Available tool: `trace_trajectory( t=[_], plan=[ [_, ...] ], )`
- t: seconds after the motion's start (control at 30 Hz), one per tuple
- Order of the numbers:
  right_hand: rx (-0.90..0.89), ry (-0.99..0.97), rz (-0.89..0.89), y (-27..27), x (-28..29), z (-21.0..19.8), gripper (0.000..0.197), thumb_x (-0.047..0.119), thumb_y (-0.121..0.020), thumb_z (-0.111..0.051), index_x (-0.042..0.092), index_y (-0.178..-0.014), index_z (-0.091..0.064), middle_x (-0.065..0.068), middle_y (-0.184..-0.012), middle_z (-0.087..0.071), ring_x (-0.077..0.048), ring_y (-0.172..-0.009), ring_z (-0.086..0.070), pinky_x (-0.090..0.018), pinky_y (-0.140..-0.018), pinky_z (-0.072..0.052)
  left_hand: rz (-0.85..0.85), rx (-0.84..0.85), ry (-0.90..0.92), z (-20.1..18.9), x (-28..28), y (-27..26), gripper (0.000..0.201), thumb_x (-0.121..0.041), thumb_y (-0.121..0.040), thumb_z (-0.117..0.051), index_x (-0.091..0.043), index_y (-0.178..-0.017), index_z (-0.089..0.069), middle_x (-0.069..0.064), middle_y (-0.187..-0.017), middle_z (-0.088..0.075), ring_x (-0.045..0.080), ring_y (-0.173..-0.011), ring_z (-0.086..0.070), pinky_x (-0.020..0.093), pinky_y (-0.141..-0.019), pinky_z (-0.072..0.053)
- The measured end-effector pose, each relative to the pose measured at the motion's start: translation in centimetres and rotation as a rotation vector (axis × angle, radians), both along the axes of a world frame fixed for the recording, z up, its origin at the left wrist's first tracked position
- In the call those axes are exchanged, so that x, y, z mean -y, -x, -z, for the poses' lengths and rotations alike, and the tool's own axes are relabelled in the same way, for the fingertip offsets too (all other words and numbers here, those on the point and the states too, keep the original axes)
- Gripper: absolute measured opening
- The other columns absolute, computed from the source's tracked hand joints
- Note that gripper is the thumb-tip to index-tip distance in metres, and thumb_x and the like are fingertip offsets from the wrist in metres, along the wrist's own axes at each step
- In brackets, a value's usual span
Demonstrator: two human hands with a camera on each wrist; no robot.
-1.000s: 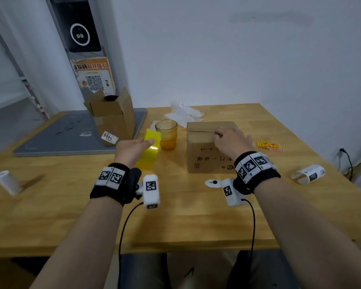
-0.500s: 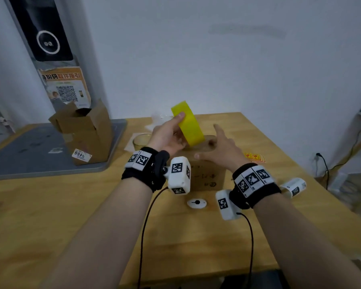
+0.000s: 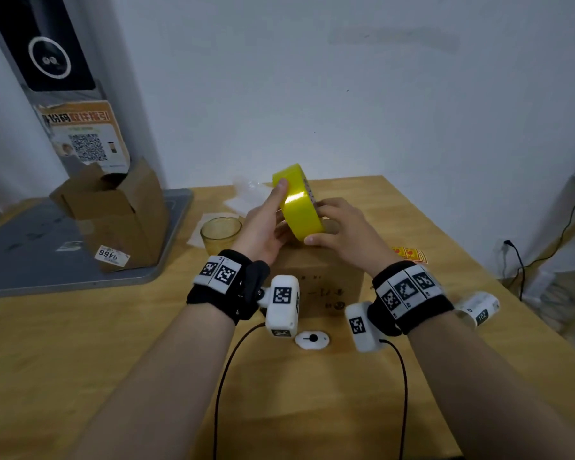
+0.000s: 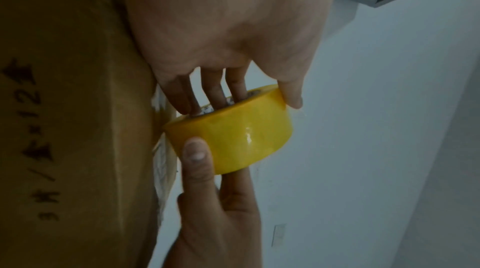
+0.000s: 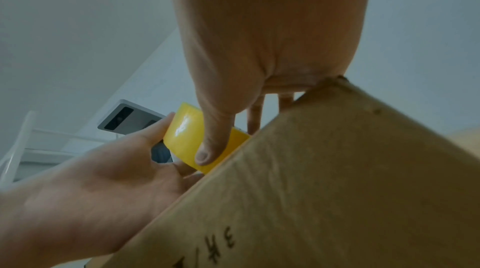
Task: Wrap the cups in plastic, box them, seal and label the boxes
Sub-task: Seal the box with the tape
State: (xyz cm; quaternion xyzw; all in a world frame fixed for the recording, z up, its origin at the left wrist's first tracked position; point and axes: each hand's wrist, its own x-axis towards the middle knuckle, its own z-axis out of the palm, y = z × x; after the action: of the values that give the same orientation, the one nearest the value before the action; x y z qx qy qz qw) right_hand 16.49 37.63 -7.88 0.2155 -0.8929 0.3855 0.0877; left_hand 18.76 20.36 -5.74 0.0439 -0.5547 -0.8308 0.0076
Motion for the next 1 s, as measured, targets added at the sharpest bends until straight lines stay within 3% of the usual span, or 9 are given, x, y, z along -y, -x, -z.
trace_trajectory(
  t=[0.13, 0.2, 0.27, 0.4, 0.47, 0.63, 0.8, 0.93, 1.0],
  plan=[
    [-0.043, 0.106, -0.164, 0.0, 0.2, -1.7, 0.034, 0.034, -0.091, -0.074, 0.014, -0.118, -0.074, -0.004, -0.109, -0.074, -0.022, -0.101, -0.067, -0.048, -0.093, -0.049, -0.06, 0.011, -0.051, 0.3, 0.0, 0.2, 0.048, -0.053, -0.096, -0.064, -0.012, -0.12, -0.066, 0.015, -0.117, -0.072, 0.029, -0.106, -0.07, 0.041, -0.093, -0.058],
    [-0.098, 0.084, -0.155, -0.2, 0.3, -2.7, 0.029, 0.045, -0.094, -0.066, 0.019, -0.104, -0.074, -0.003, -0.093, -0.072, -0.026, -0.092, -0.065, -0.051, -0.086, -0.051, -0.078, 0.034, -0.076, 0.5, 0.2, 0.3, 0.072, -0.061, -0.08, -0.077, -0.016, -0.134, -0.06, 0.016, -0.136, -0.062, 0.032, -0.121, -0.065, 0.041, -0.091, -0.06],
    [-0.1, 0.071, -0.115, -0.4, 0.2, -3.6, 0.028, 0.052, -0.096, -0.06, 0.029, -0.104, -0.074, 0.002, -0.097, -0.073, -0.017, -0.098, -0.064, -0.044, -0.09, -0.053, -0.061, 0.05, -0.099, 0.6, 0.4, 0.3, 0.086, -0.066, -0.076, -0.078, -0.023, -0.145, -0.051, 0.013, -0.146, -0.053, 0.033, -0.132, -0.055, 0.041, -0.095, -0.056],
    [-0.043, 0.261, -0.184, -1.6, -0.6, -4.9, 0.025, 0.029, -0.104, -0.06, 0.011, -0.109, -0.076, -0.021, -0.102, -0.071, -0.011, -0.085, -0.061, -0.032, -0.075, -0.044, -0.021, 0.043, -0.115, 1.0, 1.2, 0.4, 0.062, -0.059, -0.096, -0.058, -0.021, -0.144, -0.055, 0.009, -0.138, -0.062, 0.03, -0.133, -0.05, 0.04, -0.112, -0.042],
    [-0.041, 0.29, -0.195, -1.7, -0.8, -4.9, 0.029, 0.029, -0.104, -0.059, 0.005, -0.103, -0.076, -0.028, -0.097, -0.068, -0.015, -0.081, -0.059, -0.033, -0.073, -0.042, -0.033, 0.026, -0.11, 1.2, 1.3, 0.4, 0.052, -0.052, -0.099, -0.058, -0.021, -0.141, -0.059, 0.007, -0.137, -0.062, 0.03, -0.13, -0.053, 0.039, -0.103, -0.047],
    [-0.009, 0.326, -0.158, -1.8, -1.0, -4.9, 0.022, 0.027, -0.105, -0.059, 0.02, -0.092, -0.077, -0.01, -0.087, -0.075, -0.012, -0.078, -0.067, -0.031, -0.073, -0.049, -0.089, -0.021, -0.108, 1.2, 1.3, 0.0, 0.018, -0.031, -0.099, -0.066, -0.017, -0.11, -0.069, 0.007, -0.114, -0.074, 0.029, -0.114, -0.069, 0.041, -0.091, -0.059],
    [0.049, 0.404, -0.175, -1.4, -1.1, -5.3, 0.048, 0.038, -0.1, -0.061, -0.005, -0.084, -0.073, -0.029, -0.084, -0.07, -0.029, -0.077, -0.069, -0.039, -0.074, -0.051, -0.152, 0.016, -0.062, 1.3, 1.6, 0.3, 0.026, -0.023, -0.097, -0.072, -0.004, -0.114, -0.071, 0.015, -0.114, -0.075, 0.035, -0.106, -0.072, 0.049, -0.088, -0.062],
    [0.101, 0.461, -0.144, -1.3, -1.1, -5.2, 0.036, 0.036, -0.103, -0.062, 0.007, -0.09, -0.079, -0.016, -0.094, -0.078, -0.03, -0.09, -0.074, -0.043, -0.085, -0.058, -0.179, 0.024, -0.019, 1.5, 1.8, 0.5, 0.015, -0.011, -0.098, -0.068, 0.002, -0.104, -0.07, 0.014, -0.095, -0.078, 0.027, -0.088, -0.077, 0.037, -0.068, -0.063],
    [0.078, 0.53, -0.058, -0.9, -0.9, -4.7, 0.033, 0.039, -0.102, -0.063, 0.012, -0.089, -0.078, 0.0, -0.092, -0.078, -0.017, -0.088, -0.074, -0.034, -0.081, -0.058, -0.196, 0.034, -0.009, 1.5, 1.6, 0.6, 0.01, -0.006, -0.099, -0.065, 0.002, -0.102, -0.071, 0.012, -0.087, -0.078, 0.021, -0.079, -0.076, 0.03, -0.062, -0.06]
  ],
)
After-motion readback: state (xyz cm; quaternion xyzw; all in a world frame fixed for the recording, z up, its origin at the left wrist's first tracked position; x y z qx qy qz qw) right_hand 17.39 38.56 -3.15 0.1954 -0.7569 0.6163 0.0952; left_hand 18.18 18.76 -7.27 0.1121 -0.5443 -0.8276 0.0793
